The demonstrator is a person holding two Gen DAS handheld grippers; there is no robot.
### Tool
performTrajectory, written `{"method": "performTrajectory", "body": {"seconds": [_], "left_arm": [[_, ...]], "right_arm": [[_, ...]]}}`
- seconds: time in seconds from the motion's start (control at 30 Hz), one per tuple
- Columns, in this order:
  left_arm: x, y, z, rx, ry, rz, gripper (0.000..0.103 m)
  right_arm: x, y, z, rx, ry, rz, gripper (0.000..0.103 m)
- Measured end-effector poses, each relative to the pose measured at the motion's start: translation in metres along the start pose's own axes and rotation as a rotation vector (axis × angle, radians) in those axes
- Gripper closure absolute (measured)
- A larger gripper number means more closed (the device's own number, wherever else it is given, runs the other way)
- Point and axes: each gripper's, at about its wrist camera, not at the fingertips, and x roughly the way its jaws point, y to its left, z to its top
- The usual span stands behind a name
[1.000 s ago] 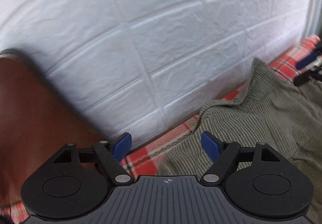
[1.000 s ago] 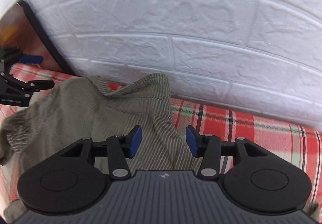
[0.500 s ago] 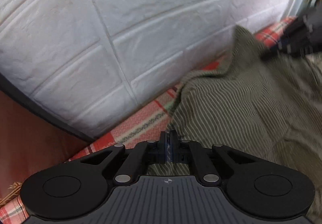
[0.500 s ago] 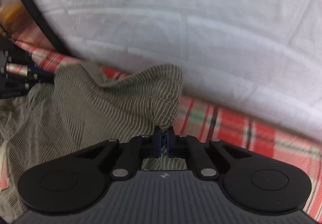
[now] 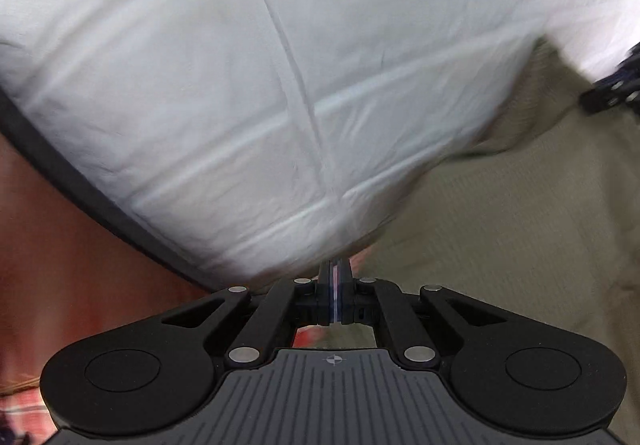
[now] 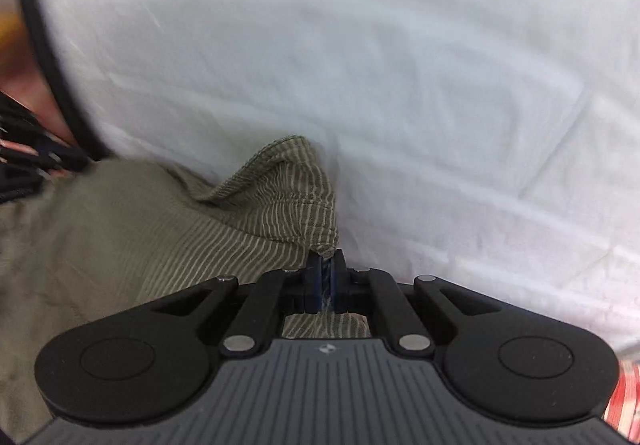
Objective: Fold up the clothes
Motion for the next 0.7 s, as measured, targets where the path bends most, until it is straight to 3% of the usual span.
{"method": "performTrajectory", "body": {"seconds": [0.03, 0.1, 0.17, 0.23, 0.3, 0.4, 0.5, 0.63, 0.7], "left_arm": [[0.007, -0.002, -0.002, 0.002, 0.024, 0.019, 0.089], [0.005, 0.006, -0.006, -0.02, 0.032, 0.008, 0.076], [-0.004, 0.017, -0.011, -0.043, 0.014, -0.015, 0.064], [-0.026, 0.03, -0.017, -0.04, -0.025, -0.054, 0.034], [-0.044, 0.039, -0.027, -0.011, -0.05, -0.085, 0.022], [-0.048, 0.04, -0.038, 0.043, -0.019, -0.067, 0.018], [-0.041, 0.04, -0.047, 0.026, 0.028, -0.071, 0.018], [-0.036, 0.036, -0.049, -0.026, 0.043, -0.168, 0.018], [-0.022, 0.029, -0.045, 0.005, 0.065, -0.188, 0.017]], "right_arm": [[0.007, -0.002, -0.002, 0.023, 0.022, -0.002, 0.092], [0.004, -0.008, -0.005, 0.065, 0.012, 0.016, 0.089], [-0.015, -0.018, -0.005, 0.078, -0.036, 0.043, 0.075], [-0.039, -0.029, -0.005, 0.082, -0.09, 0.072, 0.057], [-0.059, -0.042, -0.01, 0.086, -0.113, 0.094, 0.051], [-0.074, -0.061, -0.028, 0.11, -0.082, 0.1, 0.046], [-0.07, -0.069, -0.05, 0.137, -0.01, 0.074, 0.046], [-0.074, -0.08, -0.079, 0.157, 0.063, 0.054, 0.046], [-0.073, -0.081, -0.087, 0.159, 0.089, 0.058, 0.045]]}}
